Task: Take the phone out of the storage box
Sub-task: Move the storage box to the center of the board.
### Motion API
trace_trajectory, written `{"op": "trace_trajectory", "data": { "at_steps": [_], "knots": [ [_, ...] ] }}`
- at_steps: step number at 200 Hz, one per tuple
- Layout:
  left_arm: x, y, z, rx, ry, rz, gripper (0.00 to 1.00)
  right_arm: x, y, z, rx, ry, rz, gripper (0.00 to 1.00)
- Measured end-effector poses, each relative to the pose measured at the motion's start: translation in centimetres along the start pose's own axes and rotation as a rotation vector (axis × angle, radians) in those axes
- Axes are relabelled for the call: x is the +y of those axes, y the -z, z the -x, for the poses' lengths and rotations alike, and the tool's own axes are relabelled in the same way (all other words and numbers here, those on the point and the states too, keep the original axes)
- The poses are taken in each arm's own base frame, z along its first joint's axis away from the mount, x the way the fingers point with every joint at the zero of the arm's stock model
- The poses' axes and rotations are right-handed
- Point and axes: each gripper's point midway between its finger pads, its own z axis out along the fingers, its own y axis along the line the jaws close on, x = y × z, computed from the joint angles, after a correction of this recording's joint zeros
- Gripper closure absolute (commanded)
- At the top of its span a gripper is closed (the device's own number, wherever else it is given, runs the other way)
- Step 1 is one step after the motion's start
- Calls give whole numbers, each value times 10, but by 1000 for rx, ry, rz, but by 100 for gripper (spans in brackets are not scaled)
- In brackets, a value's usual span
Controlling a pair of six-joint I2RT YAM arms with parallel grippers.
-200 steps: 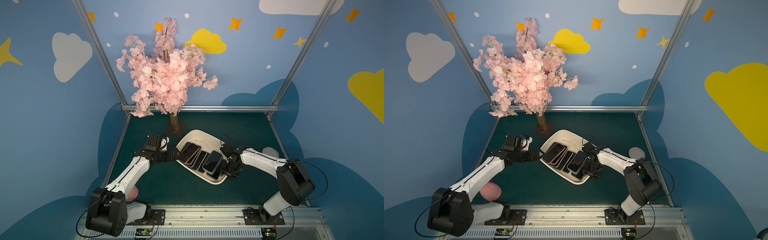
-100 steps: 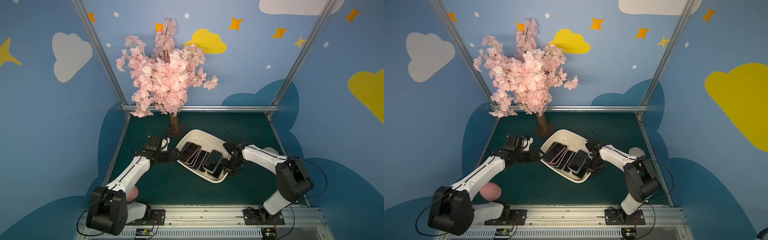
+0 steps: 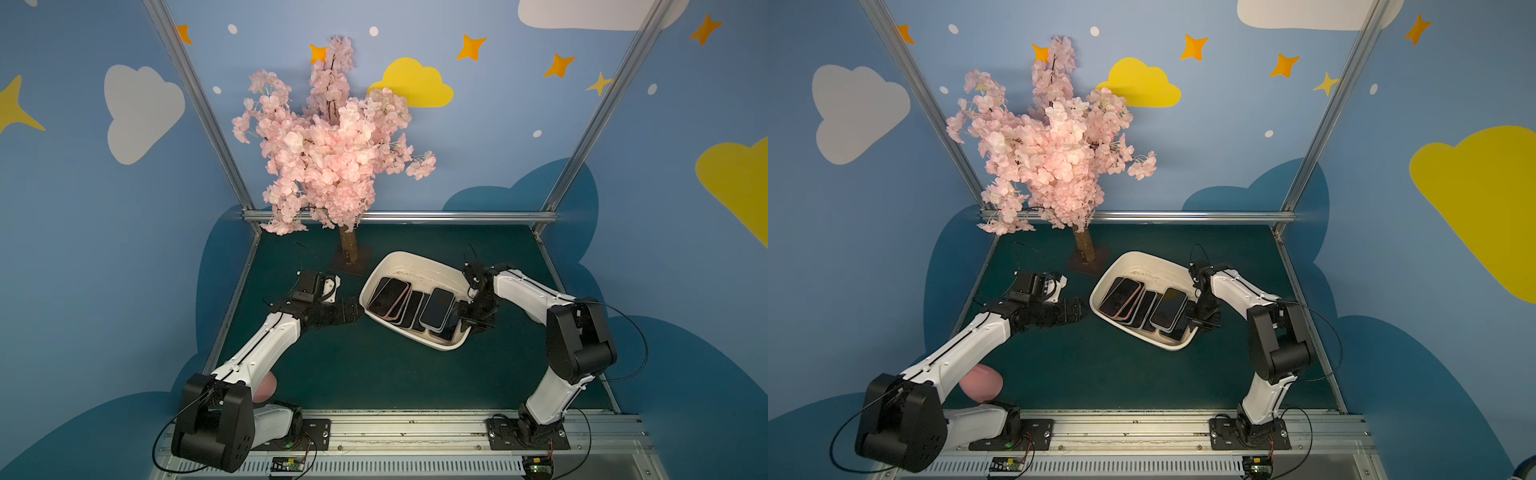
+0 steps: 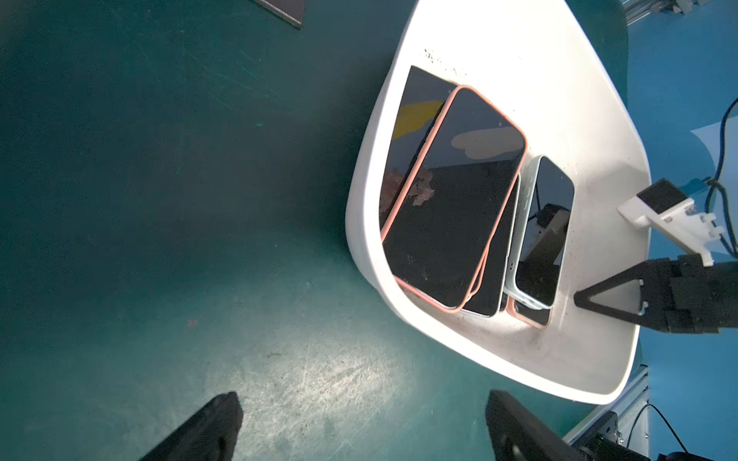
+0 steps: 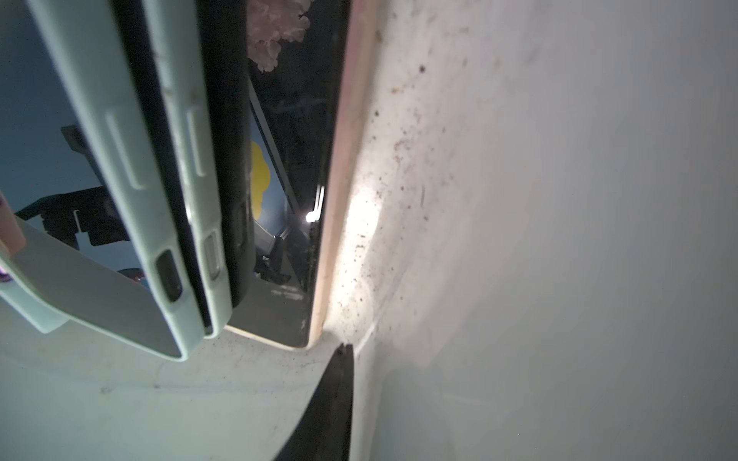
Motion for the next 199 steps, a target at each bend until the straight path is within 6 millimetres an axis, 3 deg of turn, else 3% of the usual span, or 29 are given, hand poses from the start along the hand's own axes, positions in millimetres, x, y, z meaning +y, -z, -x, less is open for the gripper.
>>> {"op": "trace_trajectory", "data": {
  "at_steps": [64,92,127,158,199],
  "knots": [
    [1,3,-6,6,2,4,0,-10,17,68,-89,229,-81,100],
    [2,3,-10,10,3,5,0,-19,23,83,-85,244,-88,80],
    [2,7,-13,13,2,6,0,-35,30,102,-88,210,-113,65],
    [-1,11,-17,4,-7,-3,0,-43,72,135,-256,125,-86,43],
    [0,11,-30,14,-17,-8,0,-42,112,133,-359,55,-23,42]
  ]
}}
